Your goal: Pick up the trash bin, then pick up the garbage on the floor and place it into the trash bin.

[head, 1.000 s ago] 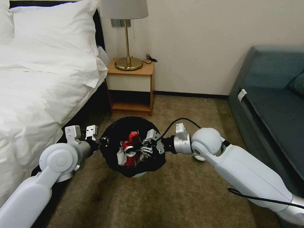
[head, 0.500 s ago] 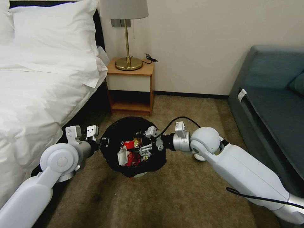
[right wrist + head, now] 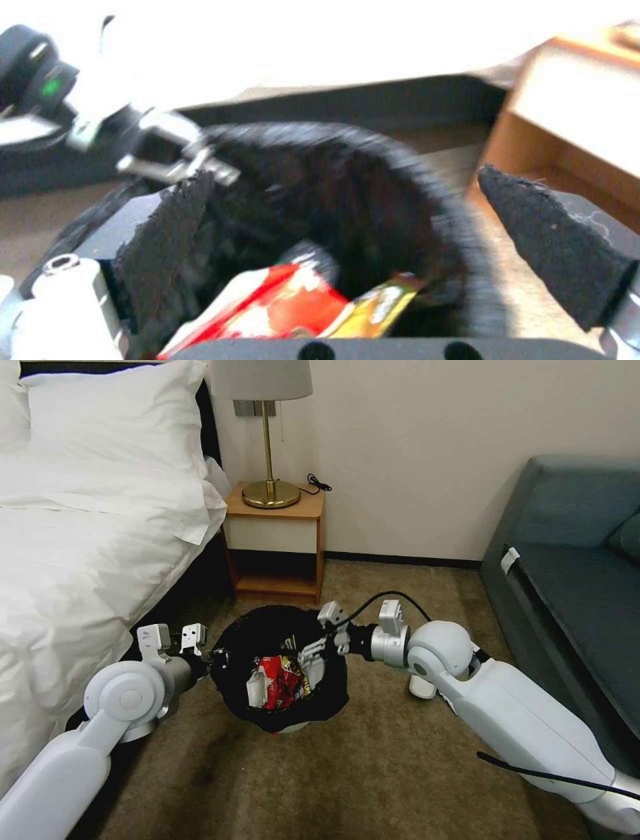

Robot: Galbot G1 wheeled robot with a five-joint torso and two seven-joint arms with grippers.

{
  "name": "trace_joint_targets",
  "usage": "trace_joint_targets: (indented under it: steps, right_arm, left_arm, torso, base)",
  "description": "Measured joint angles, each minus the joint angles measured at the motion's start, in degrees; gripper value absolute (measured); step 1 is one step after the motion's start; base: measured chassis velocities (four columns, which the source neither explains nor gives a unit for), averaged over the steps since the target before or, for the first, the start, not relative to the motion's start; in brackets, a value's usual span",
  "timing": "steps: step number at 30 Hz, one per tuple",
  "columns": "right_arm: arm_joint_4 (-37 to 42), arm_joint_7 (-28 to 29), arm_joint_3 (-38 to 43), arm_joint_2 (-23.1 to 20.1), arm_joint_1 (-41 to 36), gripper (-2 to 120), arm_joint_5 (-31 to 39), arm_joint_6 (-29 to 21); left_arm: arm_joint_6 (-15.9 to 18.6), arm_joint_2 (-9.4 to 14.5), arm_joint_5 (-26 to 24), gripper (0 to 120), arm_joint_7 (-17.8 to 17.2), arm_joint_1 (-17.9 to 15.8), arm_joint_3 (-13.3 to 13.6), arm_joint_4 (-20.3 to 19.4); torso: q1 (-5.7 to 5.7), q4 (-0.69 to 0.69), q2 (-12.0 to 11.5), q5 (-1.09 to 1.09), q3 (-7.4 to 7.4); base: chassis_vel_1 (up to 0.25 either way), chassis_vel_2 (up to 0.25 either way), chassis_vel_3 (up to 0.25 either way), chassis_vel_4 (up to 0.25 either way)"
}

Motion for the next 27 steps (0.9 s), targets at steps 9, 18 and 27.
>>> trace_joint_targets:
  steps: [9,18,27]
  right_arm:
    - [0.9,10.9,5.4,-0.9,-4.4,100,3.1,1.9]
    - [0.6,21.3,9.3,-1.4,-10.1,100,3.9,5.1]
    - [0.6,27.0,14.2,-1.0,-18.8,100,1.1,7.6]
  left_arm:
    - [0.0,-0.5,0.4,3,0.1,0.0,-0.4,0.3]
    - [0.0,-0.4,0.3,3,0.1,0.1,-1.4,0.6]
    - [0.0,0.4,0.1,3,0.0,1.4,-3.1,-0.1]
  torso:
    - [0.0,0.0,0.0,0.0,0.0]
    - [0.0,0.0,0.0,0.0,0.0]
    - [0.0,0.0,0.0,0.01,-0.01]
  base:
    - [0.0,0.0,0.0,0.0]
    - [0.0,0.0,0.0,0.0]
    - [0.0,0.0,0.0,0.0]
